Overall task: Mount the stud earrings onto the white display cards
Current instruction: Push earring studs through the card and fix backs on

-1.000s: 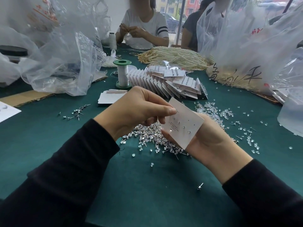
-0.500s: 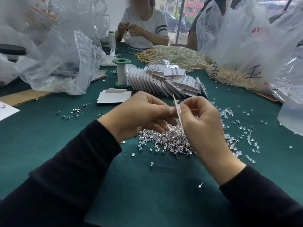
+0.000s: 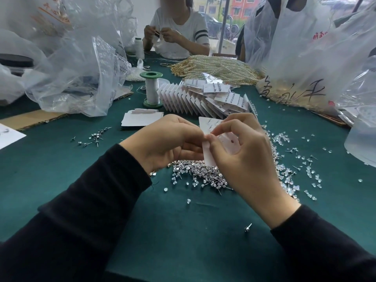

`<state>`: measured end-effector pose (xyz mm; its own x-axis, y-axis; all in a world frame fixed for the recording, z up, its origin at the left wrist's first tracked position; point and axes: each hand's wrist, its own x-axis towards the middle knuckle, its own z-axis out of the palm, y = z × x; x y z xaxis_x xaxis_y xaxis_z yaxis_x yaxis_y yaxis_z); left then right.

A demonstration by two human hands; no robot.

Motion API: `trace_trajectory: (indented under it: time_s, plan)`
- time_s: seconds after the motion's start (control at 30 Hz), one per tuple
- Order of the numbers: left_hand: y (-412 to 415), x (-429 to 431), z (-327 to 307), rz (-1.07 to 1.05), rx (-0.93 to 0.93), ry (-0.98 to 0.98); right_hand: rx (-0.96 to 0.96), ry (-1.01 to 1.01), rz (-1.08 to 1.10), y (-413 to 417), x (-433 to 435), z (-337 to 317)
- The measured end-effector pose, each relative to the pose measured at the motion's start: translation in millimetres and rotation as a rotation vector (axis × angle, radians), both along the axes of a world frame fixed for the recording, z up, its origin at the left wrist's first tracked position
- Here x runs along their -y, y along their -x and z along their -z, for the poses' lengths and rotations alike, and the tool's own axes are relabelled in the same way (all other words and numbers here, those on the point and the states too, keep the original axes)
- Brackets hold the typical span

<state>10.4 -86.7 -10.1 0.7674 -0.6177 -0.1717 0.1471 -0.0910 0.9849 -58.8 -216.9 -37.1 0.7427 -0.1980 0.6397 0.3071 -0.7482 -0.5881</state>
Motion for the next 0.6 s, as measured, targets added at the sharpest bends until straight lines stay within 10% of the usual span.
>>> trace_trajectory:
  time_s: [0.27,0.47,0.6]
  plan:
    - [-2,-1,2,-0.196,0.065,-0.075,0.096,0.251,-0.066,8,-3,-11]
    - [-12,-5,1,-0.356,0.045,-0.031,-0.499,0.461,-0.598,17,-6,-17]
    - [-14,-6,1,-0.362,0.027,-0.042,-0.552,0.547,-0.604,18,-10,-11]
